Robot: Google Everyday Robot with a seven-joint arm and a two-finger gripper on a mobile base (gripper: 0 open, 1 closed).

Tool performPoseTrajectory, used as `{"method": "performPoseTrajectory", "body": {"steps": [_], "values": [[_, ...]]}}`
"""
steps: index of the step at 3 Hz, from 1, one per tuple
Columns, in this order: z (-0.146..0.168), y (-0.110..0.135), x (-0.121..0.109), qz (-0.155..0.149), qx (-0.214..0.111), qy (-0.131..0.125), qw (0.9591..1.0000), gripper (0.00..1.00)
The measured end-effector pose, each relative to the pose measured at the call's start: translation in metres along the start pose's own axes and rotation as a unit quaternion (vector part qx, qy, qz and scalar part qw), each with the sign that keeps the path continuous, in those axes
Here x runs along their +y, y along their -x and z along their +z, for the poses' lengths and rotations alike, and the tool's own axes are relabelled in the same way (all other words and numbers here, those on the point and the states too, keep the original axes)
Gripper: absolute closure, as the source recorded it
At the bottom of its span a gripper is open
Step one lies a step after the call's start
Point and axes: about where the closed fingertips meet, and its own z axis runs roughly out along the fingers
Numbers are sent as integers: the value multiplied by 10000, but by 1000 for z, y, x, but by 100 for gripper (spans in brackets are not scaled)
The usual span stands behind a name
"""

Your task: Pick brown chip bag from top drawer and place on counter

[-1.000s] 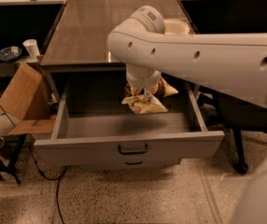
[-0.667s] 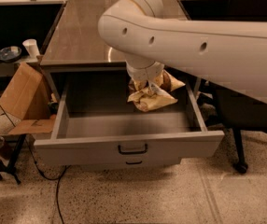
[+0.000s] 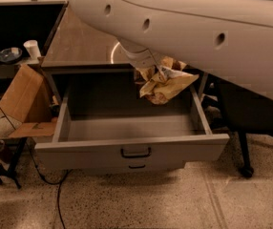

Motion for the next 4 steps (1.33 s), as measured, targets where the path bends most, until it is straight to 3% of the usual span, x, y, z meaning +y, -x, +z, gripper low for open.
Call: {"method": "performPoseTrajectory", "body": {"steps": [1, 2, 3, 4], "values": [[-43, 8, -8, -390, -519, -47, 9979, 100], [-76, 32, -7, -570, -1167, 302, 9911, 100], [-94, 85, 21, -707, -1792, 1023, 9759, 100], [-102, 153, 75, -752, -2173, 1901, 9544, 100]]}}
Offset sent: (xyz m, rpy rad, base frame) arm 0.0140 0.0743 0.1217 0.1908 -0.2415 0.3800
